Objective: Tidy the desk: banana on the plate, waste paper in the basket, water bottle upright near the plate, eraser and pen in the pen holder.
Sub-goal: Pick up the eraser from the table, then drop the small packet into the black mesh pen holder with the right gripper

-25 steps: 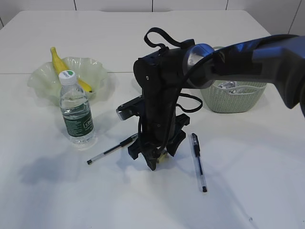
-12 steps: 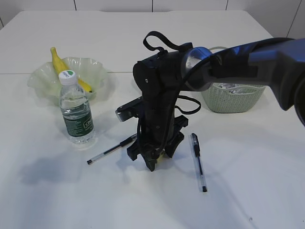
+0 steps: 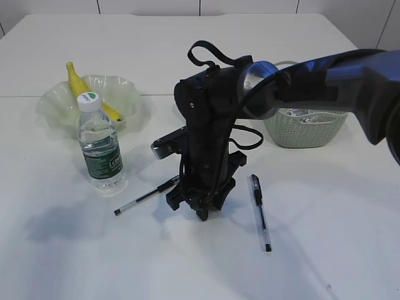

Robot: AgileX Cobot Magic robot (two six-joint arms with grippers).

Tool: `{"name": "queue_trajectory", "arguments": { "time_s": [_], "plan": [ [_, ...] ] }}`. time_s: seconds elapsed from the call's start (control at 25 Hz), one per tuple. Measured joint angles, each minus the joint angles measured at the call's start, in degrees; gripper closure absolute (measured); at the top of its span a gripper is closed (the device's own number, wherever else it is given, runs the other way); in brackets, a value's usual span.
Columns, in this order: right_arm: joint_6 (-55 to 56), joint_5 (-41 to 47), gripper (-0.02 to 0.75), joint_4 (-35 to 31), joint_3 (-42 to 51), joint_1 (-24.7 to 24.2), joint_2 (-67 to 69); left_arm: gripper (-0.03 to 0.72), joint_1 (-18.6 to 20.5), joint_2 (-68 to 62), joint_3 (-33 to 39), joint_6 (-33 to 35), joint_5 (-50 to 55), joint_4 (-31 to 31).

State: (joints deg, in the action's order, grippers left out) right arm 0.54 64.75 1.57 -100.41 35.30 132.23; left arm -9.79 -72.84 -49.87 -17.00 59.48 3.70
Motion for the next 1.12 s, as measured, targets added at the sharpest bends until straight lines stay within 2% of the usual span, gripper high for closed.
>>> {"name": "queue_trajectory", "arguments": {
  "time_s": [0.24, 0.84, 1.12],
  "plan": [
    [0.0, 1.7, 0.507, 0.2, -1.6, 0.0, 0.5, 0.239, 0.0, 0.0, 0.0, 0.0, 0.1, 0.0],
    [1.5, 4.8, 0.513, -0.5, -14.6, 0.0, 0.9, 0.240, 0.0, 0.0, 0.0, 0.0, 1.3, 0.0],
    [5.5, 5.3, 0.516, 2.2, -21.1, -2.3, 0.9, 0.240, 0.0, 0.0, 0.0, 0.0, 1.5, -0.3]
  ]
}}
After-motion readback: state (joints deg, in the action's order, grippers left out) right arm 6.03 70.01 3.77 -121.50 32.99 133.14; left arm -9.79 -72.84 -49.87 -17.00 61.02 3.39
